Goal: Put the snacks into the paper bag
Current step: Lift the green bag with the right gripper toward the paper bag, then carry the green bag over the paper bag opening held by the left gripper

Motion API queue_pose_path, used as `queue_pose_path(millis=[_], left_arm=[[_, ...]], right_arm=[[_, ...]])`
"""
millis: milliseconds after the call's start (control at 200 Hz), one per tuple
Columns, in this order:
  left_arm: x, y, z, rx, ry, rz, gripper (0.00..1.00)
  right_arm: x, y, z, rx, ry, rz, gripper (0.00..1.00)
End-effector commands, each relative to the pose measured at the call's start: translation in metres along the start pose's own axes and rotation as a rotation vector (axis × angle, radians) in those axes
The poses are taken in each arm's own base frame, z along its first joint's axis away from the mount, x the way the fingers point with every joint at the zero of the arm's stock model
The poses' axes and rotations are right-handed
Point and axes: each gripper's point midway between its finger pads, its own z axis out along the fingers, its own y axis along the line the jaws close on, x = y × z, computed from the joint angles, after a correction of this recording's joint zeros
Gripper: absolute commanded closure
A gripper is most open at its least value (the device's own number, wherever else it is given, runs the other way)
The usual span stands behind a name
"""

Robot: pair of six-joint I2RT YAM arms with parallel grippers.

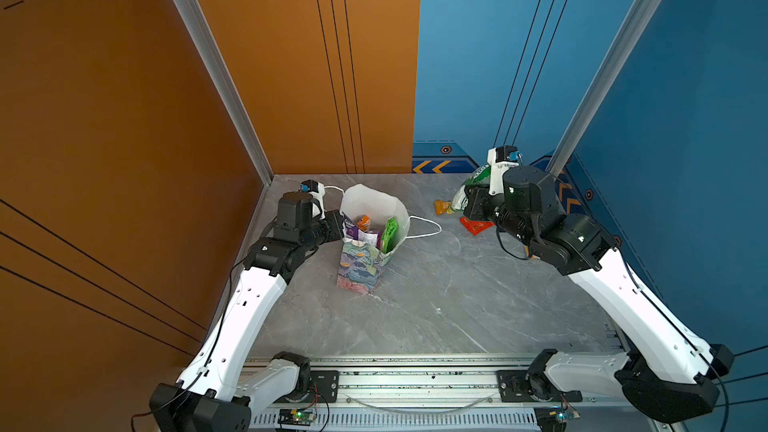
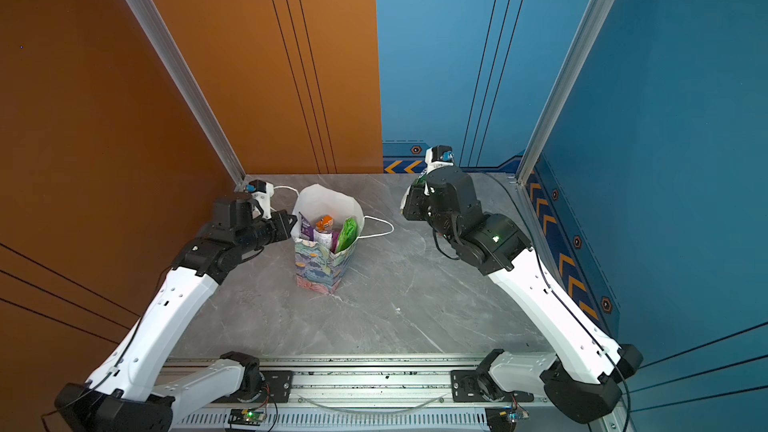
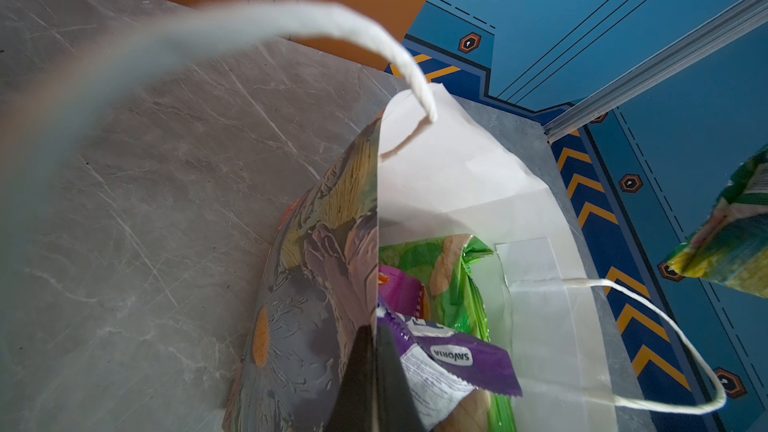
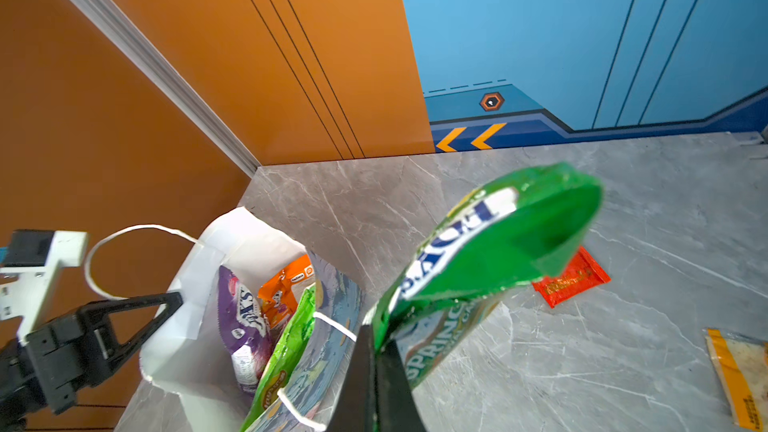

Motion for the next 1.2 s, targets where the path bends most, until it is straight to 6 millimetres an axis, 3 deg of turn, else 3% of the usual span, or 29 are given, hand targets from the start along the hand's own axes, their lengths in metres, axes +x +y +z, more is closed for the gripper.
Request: queue_pose_path(millis=[0,130,175,486,786,1191], left_arm=[[-0.022,-0.017,-0.009,0.069,-0.060,0.020,1.00],[-0.022,-0.022,-0.010,0.097,-0.062,0.024,1.00],[-0.022,-0.025,-0.011,0.107,-0.063,0.028,1.00],[-0.020,-0.037,-0.014,0.150,-0.063,0.054,1.00],[-0.020,-0.049,-0.020,0.204,-0.075,0.076,1.00],[-0.019,-0.050,-0.019,0.206,-0.071,0.077,1.00]], right_arm=[[-0.010,0.025,-0.005,-0.071,-0.014,-0.072,1.00],[-0.008,0.058,-0.004,-0.168,0.011,-0.119,1.00],[-0.016,0.071,-0.009,-0.201,-0.004,-0.129,1.00],[0.004,0.133,0.004,-0.364,0.068,-0.177,1.00],[0.027,0.158,0.020,-0.434,0.136,-0.169,1.00],[0.048,0.182,0.044,-0.484,0.188,-0.130,1.00]])
